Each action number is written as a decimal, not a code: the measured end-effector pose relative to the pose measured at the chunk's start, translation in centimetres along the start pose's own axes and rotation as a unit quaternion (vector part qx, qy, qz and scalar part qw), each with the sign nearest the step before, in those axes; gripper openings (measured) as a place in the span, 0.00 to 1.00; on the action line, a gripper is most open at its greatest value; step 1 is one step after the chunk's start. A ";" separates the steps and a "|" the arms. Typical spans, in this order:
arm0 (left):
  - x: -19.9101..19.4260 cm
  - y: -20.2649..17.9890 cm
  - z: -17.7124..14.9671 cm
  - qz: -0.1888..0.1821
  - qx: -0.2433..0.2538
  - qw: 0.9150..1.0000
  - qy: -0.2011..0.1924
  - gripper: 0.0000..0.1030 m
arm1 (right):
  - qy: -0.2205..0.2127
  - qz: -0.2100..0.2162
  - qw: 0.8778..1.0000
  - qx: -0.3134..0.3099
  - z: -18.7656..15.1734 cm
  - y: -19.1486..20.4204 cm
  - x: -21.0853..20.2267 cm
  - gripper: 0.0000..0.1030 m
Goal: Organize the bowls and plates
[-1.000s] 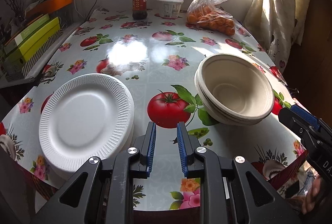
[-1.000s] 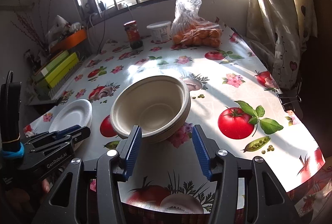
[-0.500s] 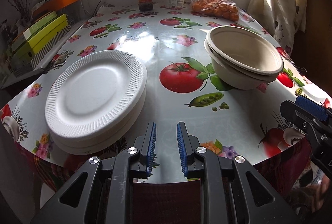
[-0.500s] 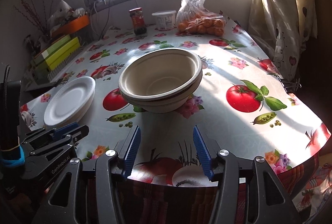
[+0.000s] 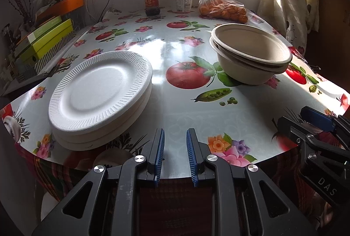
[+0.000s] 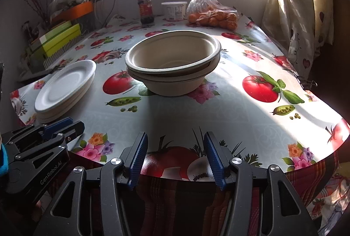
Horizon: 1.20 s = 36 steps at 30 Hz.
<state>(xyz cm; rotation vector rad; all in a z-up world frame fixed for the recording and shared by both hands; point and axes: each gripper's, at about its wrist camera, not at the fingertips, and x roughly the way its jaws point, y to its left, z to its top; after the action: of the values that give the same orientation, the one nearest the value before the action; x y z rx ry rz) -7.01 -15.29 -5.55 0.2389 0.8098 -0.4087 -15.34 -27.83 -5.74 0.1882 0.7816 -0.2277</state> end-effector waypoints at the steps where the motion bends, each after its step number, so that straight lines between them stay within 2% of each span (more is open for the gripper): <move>1: 0.0 -0.2 0.0 -0.003 0.003 1.000 0.001 0.21 | 0.000 0.000 1.000 0.002 -0.1 0.0 0.0 0.54; 6: 0.1 -0.6 -0.2 -0.004 0.007 1.000 0.007 0.21 | -0.004 -0.002 1.000 0.011 -0.4 -0.4 -0.4 0.57; 13: -1.0 -0.9 -0.7 0.011 0.013 1.000 -0.006 0.21 | -0.017 0.012 1.000 0.014 -0.9 0.1 -1.1 0.57; 20: -2.0 -0.3 -1.0 0.020 -0.004 1.000 -0.020 0.21 | -0.037 0.008 0.999 0.000 -1.2 1.1 -2.0 0.58; 36: -2.7 0.8 -1.3 0.020 -0.030 0.999 -0.028 0.21 | -0.039 0.017 0.999 -0.006 -1.4 2.0 -2.1 0.60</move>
<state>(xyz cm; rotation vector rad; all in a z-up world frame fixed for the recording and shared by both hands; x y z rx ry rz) -9.20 -13.37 -4.37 0.1868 0.7610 -0.3517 -17.16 -25.25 -5.02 0.1805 0.7020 -0.1977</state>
